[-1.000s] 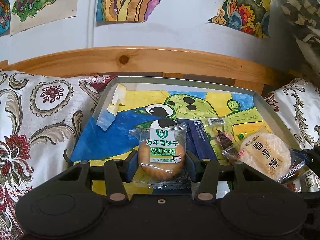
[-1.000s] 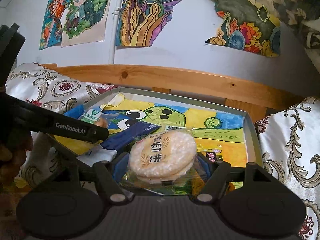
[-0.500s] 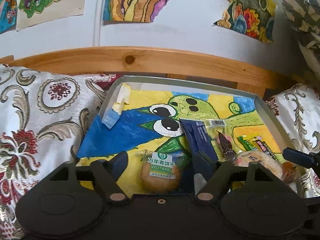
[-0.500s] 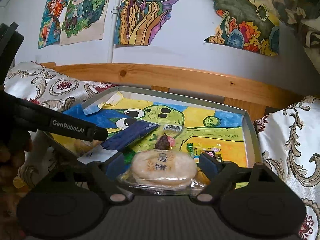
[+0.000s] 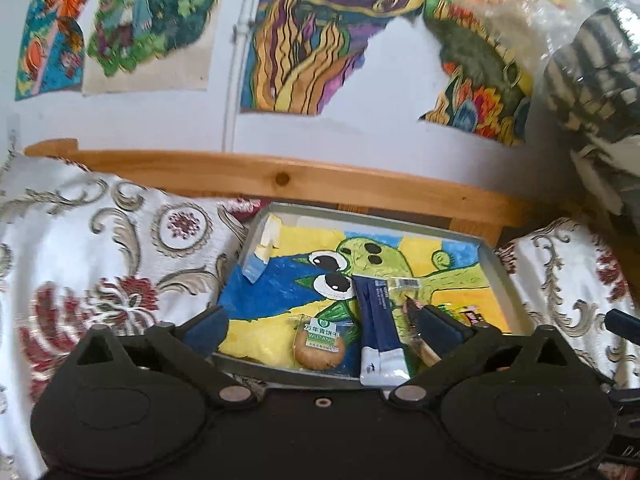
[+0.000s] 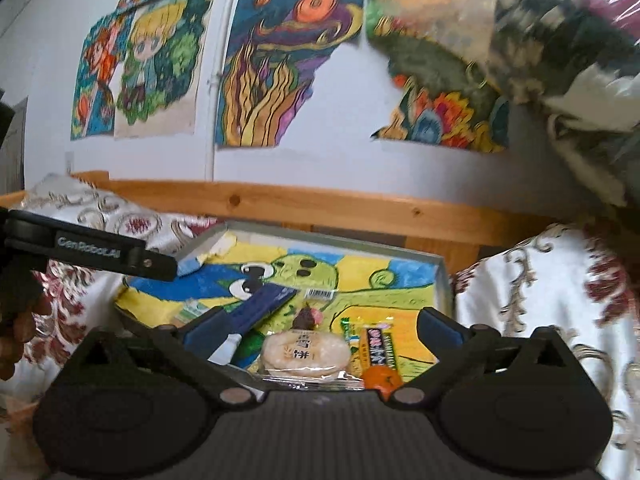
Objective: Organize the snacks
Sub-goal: 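Lower the cake and pastry into the tray and open both tools, then withdraw both open tools from the tray back to the snack pile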
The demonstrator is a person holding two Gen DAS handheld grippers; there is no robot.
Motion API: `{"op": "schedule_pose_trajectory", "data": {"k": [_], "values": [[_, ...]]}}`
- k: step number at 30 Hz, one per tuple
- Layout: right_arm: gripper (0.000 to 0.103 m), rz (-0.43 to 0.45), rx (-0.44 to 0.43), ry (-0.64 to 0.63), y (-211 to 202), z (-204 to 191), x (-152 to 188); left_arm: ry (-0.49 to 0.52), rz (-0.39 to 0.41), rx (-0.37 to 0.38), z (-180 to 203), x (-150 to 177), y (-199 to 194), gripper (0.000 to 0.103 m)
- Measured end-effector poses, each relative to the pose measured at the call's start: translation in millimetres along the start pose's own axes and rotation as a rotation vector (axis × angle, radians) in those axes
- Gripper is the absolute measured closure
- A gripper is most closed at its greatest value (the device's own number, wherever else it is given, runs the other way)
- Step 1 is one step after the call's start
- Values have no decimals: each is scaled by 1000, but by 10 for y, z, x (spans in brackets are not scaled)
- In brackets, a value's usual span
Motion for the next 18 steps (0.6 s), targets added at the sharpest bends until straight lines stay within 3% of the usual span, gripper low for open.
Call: {"op": "schedule_pose_trajectory", "data": {"k": [18], "values": [[0, 37, 18, 30, -1227, -96, 50, 31, 4, 14, 97, 396, -1139, 1]]}}
Point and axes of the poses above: each gripper's, at about its wrist camera, not at the fingertips, and y roughly the way its jaws point, z to its right, x to its underside, the point moved 3 cm from there along y, roughly the way its jaws point, and after that the axes turned 2 degrees about -z, right-handed, at the moved point
